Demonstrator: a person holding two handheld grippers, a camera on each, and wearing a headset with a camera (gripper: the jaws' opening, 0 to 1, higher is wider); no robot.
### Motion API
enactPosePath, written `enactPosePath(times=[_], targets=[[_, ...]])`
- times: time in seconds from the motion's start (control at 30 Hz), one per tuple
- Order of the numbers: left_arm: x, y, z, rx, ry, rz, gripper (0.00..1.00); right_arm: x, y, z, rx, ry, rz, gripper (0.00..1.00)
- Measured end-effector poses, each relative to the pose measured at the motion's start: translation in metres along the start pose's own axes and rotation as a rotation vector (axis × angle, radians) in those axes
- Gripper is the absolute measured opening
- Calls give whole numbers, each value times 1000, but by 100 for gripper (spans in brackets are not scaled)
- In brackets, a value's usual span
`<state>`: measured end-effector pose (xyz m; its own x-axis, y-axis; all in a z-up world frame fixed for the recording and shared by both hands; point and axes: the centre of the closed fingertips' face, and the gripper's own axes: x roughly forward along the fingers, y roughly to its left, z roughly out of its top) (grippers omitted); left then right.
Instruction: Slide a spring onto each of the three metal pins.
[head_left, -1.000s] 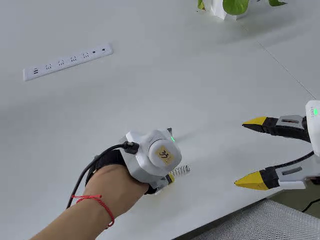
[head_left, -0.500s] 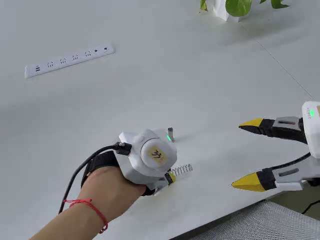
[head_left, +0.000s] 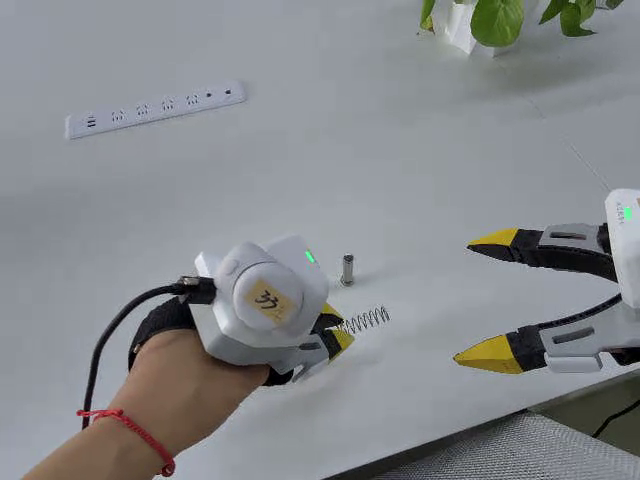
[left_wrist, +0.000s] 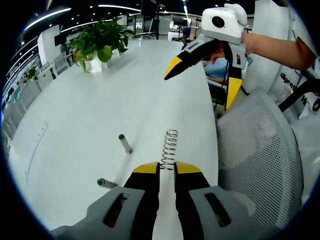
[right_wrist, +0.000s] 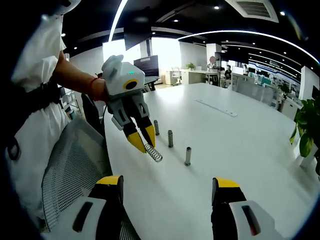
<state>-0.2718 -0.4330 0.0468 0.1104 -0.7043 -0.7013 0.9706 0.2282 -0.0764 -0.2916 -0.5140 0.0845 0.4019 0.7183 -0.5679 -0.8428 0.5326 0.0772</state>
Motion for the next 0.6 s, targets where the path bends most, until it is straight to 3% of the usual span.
enactPosePath(times=[0.27,0.6], targets=[[-24,-5,19,-39,-125,20,7,3,8,34,-15,-43,55,60],[-56,-11,37,-66,-268,44,7,8,29,77,-23,-90,176,40]])
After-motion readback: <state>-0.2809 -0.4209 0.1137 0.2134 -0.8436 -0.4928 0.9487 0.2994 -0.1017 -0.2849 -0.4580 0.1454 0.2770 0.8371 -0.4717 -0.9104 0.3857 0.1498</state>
